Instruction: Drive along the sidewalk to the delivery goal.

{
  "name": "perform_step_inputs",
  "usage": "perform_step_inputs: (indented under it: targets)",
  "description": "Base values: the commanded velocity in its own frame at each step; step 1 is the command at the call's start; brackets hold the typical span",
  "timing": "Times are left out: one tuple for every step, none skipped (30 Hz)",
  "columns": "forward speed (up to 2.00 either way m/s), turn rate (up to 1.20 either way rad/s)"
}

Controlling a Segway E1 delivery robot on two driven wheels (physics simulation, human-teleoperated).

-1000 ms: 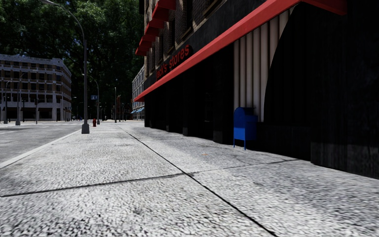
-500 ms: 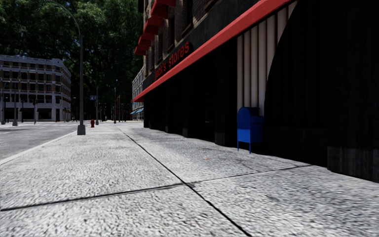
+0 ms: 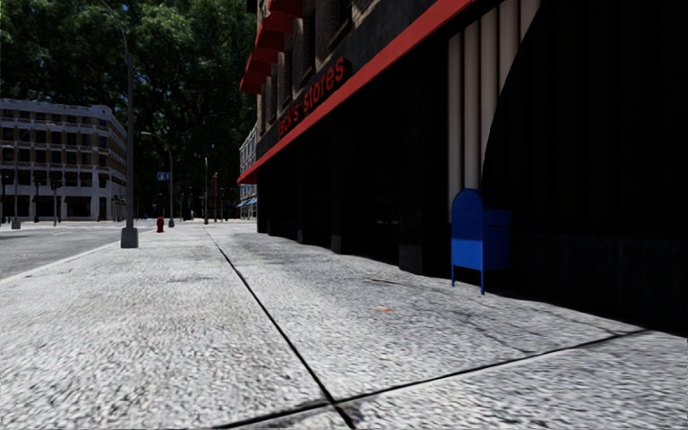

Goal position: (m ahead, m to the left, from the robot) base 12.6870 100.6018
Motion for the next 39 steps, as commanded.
perform_step_inputs:
  targets:
    - [2.0,0.26]
    - [2.0,0.26]
    - [2.0,0.28]
    - [2.0,0.3]
    - [2.0,0.3]
    - [2.0,0.33]
    - [2.0,0.35]
    - [2.0,0.38]
    - [2.0,0.38]
    - [2.0,0.38]
    - [2.0,0.38]
    - [2.0,0.38]
    - [2.0,0.38]
    - [2.0,0.38]
    - [2.0,0.39]
    - [2.0,0.39]
    - [2.0,0.39]
    - [2.0,0.39]
    - [2.0,0.39]
    - [2.0,0.39]
    - [2.0,0.39]
    - [2.0,0.39]
    - [2.0,0.39]
    - [2.0,0.39]
    - [2.0,0.39]
    - [2.0,0.39]
    - [2.0,0.39]
    - [2.0,0.39]
    - [2.0,0.39]
    - [2.0,0.39]
    - [2.0,0.39]
    - [2.0,0.39]
    - [2.0,0.39]
    - [2.0,0.39]
    - [2.0,0.39]
    - [2.0,0.39]
    - [2.0,0.39]
    - [2.0,0.39]
    - [2.0,0.39]
